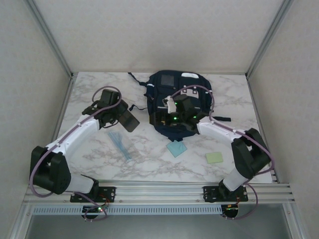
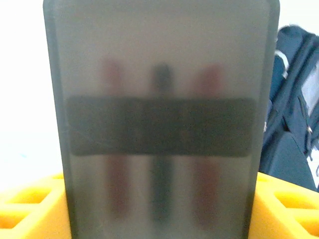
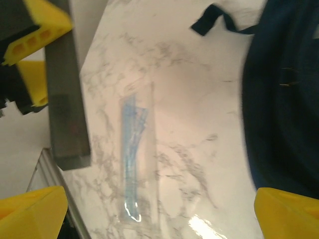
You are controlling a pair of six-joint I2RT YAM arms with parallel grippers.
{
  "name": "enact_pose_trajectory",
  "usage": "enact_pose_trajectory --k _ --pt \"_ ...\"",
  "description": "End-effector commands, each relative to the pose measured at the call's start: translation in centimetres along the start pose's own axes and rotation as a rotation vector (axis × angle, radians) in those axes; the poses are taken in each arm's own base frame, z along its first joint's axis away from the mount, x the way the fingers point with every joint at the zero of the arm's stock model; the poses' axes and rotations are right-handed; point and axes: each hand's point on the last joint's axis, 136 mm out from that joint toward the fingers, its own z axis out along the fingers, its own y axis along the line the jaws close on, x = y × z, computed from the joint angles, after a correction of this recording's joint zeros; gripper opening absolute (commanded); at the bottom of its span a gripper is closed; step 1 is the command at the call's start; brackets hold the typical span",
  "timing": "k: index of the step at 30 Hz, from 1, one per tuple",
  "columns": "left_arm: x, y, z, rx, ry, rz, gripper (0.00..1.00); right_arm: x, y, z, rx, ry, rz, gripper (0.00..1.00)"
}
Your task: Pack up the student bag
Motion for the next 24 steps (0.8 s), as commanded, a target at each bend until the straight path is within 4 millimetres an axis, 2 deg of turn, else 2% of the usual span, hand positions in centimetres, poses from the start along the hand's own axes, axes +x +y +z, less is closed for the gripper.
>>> enact_pose_trajectory --k 1,4,8,11,17,19,20,21,22,24 --pt "0.2 -4.3 -0.5 0.129 0.014 -0.019 0.59 -1.9 3.8 1.3 -0.135 -0.024 -0.08 0.96" --pt "1.2 -5.5 -0.3 0.145 0.041 0.008 0.6 -1.9 4.7 2.5 -0.176 -0.005 -0.087 0.92" --pt "2.2 -6.1 0.0 0.154 0.07 0.019 0.6 -1.8 5.5 3.8 -0.205 0.019 -0.091 0.84" --pt "2.7 -6.3 0.1 0.162 0.079 0.02 0.6 -1.6 5.8 4.6 -0.225 0.037 -0.082 0.71" --pt "3.0 -6.6 0.4 0.167 0.088 0.021 0.62 -1.5 5.8 4.5 -0.224 0.042 -0.085 0.29" --pt "3.1 -6.7 0.4 0.17 0.09 0.024 0.7 -1.3 5.9 4.2 -0.223 0.046 -0.093 0.2" --pt "3.0 -6.8 0.4 0.172 0.089 0.03 0.79 -1.3 5.8 4.1 -0.216 0.046 -0.094 0.19" --pt "2.9 -6.8 0.3 0.17 0.085 0.043 0.94 -1.2 5.7 3.9 -0.206 0.046 -0.096 0.2" --pt "2.7 -6.8 0.1 0.164 0.074 0.062 1.0 -1.2 5.5 3.7 -0.196 0.045 -0.093 0.2" --pt "1.7 -6.6 -0.5 0.143 0.023 0.122 1.0 -1.1 4.7 3.0 -0.164 0.038 -0.089 0.2"
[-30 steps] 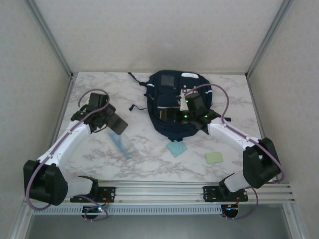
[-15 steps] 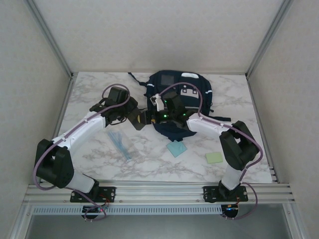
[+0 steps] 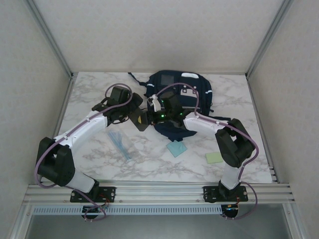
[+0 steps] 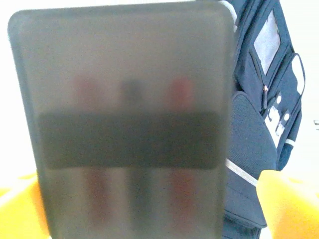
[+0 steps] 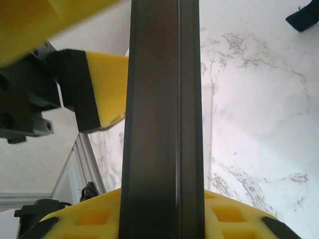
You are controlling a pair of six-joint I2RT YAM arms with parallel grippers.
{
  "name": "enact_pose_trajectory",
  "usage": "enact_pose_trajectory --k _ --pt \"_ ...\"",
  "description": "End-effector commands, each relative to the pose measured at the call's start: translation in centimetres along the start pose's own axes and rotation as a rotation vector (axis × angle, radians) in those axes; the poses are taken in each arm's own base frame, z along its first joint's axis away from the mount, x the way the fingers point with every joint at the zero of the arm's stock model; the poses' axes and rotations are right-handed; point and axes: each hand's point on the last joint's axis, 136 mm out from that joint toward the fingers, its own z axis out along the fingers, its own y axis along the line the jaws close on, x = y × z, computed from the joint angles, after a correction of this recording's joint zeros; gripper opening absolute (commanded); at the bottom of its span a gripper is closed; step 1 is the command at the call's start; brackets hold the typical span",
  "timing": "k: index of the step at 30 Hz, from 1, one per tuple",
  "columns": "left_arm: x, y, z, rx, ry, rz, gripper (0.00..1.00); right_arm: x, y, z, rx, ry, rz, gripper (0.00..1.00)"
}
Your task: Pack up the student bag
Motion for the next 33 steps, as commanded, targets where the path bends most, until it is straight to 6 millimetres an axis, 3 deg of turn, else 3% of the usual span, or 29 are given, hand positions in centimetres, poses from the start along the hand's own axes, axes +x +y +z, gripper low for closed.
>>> enact_pose_trajectory --k 1,5,10,14,17,23,28,33 --pt "-1.8 -1.3 -1.5 0.003 -0.082 0.107 1.0 -0.6 0.8 -2.0 0.021 -0.035 -0.054 0.2" --pt "-3.5 -2.0 -2.6 -0.018 -0.159 0.295 1.0 -0.4 -1.9 -5.5 0.15 -0.074 -0.019 0.19" --pt "-2.3 -4.6 -2.0 0.015 -0.122 0.55 1.0 -0.3 -6.2 -11.3 0.33 -0.136 0.089 0.14" --pt "0.9 -7.3 -0.4 0.024 -0.057 0.82 0.99 -0.2 -9.4 -17.5 0.508 -0.232 0.185 0.13" --pt "3.9 -8.7 1.2 0.025 0.001 1.004 0.94 -0.2 -11.3 -22.8 0.644 -0.332 0.255 0.14" --pt "9.2 -10.3 4.3 0.068 0.138 1.222 0.86 1.0 -13.3 -31.7 0.849 -0.495 0.398 0.18" --pt "12.2 -10.9 7.0 0.095 0.206 1.369 0.83 1.9 -13.2 -36.2 0.875 -0.651 0.47 0.17" --pt "14.7 -10.3 9.6 0.112 0.281 1.471 0.83 2.6 -13.2 -37.4 0.843 -0.718 0.498 0.17"
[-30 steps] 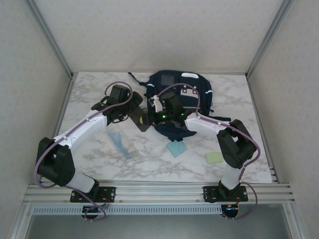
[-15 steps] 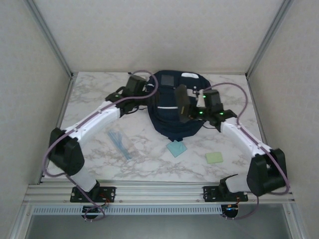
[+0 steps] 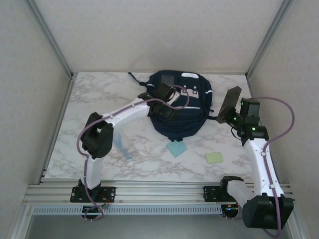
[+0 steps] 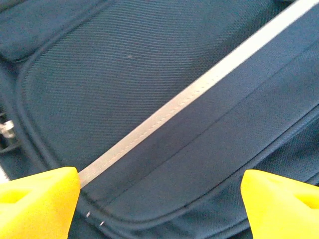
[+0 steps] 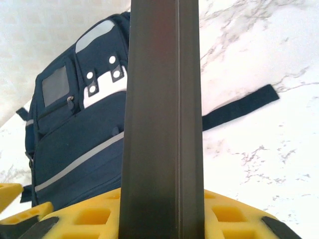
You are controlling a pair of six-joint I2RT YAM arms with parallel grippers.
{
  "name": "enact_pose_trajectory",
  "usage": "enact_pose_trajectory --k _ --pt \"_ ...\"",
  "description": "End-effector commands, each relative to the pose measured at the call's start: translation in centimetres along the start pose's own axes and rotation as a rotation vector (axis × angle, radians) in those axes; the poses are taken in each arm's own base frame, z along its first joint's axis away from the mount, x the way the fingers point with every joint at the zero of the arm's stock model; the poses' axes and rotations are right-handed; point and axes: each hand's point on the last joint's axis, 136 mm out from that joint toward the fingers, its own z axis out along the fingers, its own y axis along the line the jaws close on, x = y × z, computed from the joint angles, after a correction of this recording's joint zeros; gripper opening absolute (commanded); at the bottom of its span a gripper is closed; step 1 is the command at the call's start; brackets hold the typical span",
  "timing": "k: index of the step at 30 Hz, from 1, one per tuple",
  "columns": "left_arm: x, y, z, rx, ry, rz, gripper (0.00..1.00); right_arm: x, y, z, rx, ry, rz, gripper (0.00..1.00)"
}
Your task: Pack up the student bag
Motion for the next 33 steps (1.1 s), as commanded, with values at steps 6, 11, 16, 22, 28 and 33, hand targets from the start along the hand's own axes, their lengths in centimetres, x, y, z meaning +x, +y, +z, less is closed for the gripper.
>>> enact_pose_trajectory --k 6,11,16,22,28,33 --pt "2.0 -2.0 3.9 0.043 0.096 0.203 0.84 0.6 0.0 0.6 -0.058 0.023 0.057 0.18" --pt "2.2 -1.1 6.3 -0.003 0.128 0.213 0.78 0.6 0.5 0.7 -0.087 0.028 0.061 0.18" --pt "2.3 -3.5 5.1 0.13 0.159 0.196 0.76 0.6 0.5 0.3 -0.081 0.025 0.05 0.18" --pt "3.0 -6.4 2.1 0.317 0.194 0.199 0.79 0.8 0.1 0.7 -0.069 0.031 0.055 0.18" --pt "4.2 -4.2 5.0 0.181 0.228 0.237 0.78 0.9 0.3 1.5 -0.083 0.05 0.066 0.18" --pt "4.2 0.6 9.0 -0.056 0.24 0.198 0.67 1.1 0.5 1.5 -0.097 0.057 0.069 0.18"
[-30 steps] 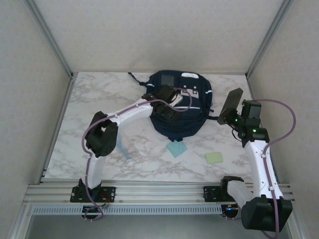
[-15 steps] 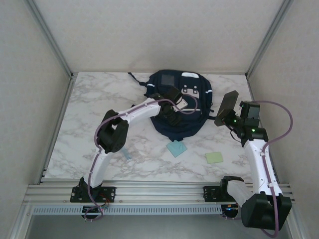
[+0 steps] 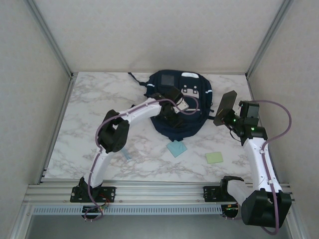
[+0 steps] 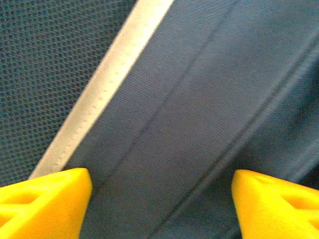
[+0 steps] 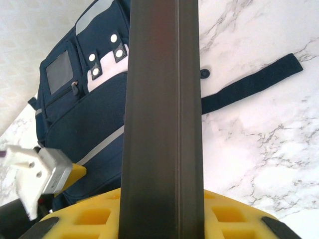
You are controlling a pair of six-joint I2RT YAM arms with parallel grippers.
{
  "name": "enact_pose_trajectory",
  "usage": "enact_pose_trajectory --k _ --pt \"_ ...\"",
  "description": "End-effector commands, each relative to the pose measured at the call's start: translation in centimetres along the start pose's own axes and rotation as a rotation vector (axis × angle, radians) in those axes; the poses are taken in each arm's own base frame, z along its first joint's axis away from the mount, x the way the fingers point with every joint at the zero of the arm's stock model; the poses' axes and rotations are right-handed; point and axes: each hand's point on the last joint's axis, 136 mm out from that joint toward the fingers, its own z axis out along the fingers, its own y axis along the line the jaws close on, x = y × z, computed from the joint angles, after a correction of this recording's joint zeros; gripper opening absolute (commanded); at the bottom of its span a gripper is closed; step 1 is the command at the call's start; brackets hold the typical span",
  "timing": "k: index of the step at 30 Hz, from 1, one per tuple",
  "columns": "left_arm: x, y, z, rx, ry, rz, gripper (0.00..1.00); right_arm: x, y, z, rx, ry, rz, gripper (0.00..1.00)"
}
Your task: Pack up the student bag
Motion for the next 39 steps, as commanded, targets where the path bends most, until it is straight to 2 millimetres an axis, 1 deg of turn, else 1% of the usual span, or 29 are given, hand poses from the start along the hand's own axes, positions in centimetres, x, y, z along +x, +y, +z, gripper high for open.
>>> enact_pose_trajectory --k 1,2,3,5,6,8,9,12,14,17,20,23,27,31,34,35,39 --pt "1.6 4.3 3.3 -0.164 0.08 -0.052 0.59 -0.6 0.8 -0.1 -0.05 -0.028 0.001 0.18" --pt "1.5 4.6 3.4 -0.161 0.081 -0.076 0.46 -0.6 0.8 -0.2 -0.051 -0.027 -0.002 0.18" --pt "1.4 4.5 3.4 -0.148 0.081 -0.089 0.35 -0.6 0.8 -0.3 -0.049 -0.03 -0.003 0.18" --pt "0.7 3.6 2.7 -0.094 0.062 -0.104 0.11 -0.5 0.6 -0.5 -0.036 -0.033 -0.009 0.19" --pt "0.1 3.2 2.0 -0.069 0.043 -0.113 0.0 -0.6 0.5 -0.6 -0.029 -0.038 -0.012 0.19" --pt "-1.4 2.6 -0.2 -0.028 -0.014 -0.154 0.0 -0.9 0.3 -0.9 -0.013 -0.054 -0.018 0.19" --pt "-2.1 2.6 -1.3 -0.02 -0.043 -0.175 0.0 -1.0 0.3 -1.1 -0.007 -0.061 -0.019 0.19" --pt "-4.6 3.0 -5.4 0.02 -0.143 -0.276 0.0 -1.2 0.3 -1.3 -0.002 -0.07 -0.022 0.19" --pt "-6.1 3.7 -8.0 0.064 -0.2 -0.356 0.0 -1.1 0.7 -1.1 -0.025 -0.057 -0.022 0.2" --pt "-7.8 4.4 -11.1 0.133 -0.27 -0.451 0.0 -0.3 1.8 -0.4 -0.092 -0.003 -0.019 0.2" --pt "-9.2 5.1 -13.2 0.22 -0.324 -0.53 0.0 0.6 3.6 0.3 -0.212 0.065 -0.02 0.2" --pt "-10.3 5.5 -14.8 0.285 -0.37 -0.58 0.0 1.6 5.2 0.7 -0.32 0.125 -0.007 0.2" --pt "-11.6 5.4 -16.2 0.327 -0.414 -0.588 0.0 2.7 7.4 1.7 -0.437 0.167 0.027 0.2" --pt "-12.4 5.6 -16.3 0.334 -0.435 -0.597 0.0 4.3 9.7 4.0 -0.497 0.244 0.061 0.2" --pt "-13.0 5.7 -16.5 0.34 -0.449 -0.598 0.0 5.8 11.5 6.0 -0.515 0.309 0.073 0.19" --pt "-13.1 5.7 -16.6 0.341 -0.453 -0.599 0.0 6.1 11.7 6.7 -0.511 0.326 0.08 0.19" --pt "-13.6 5.5 -17.5 0.347 -0.477 -0.585 0.0 6.6 13.5 9.6 -0.528 0.355 0.094 0.19"
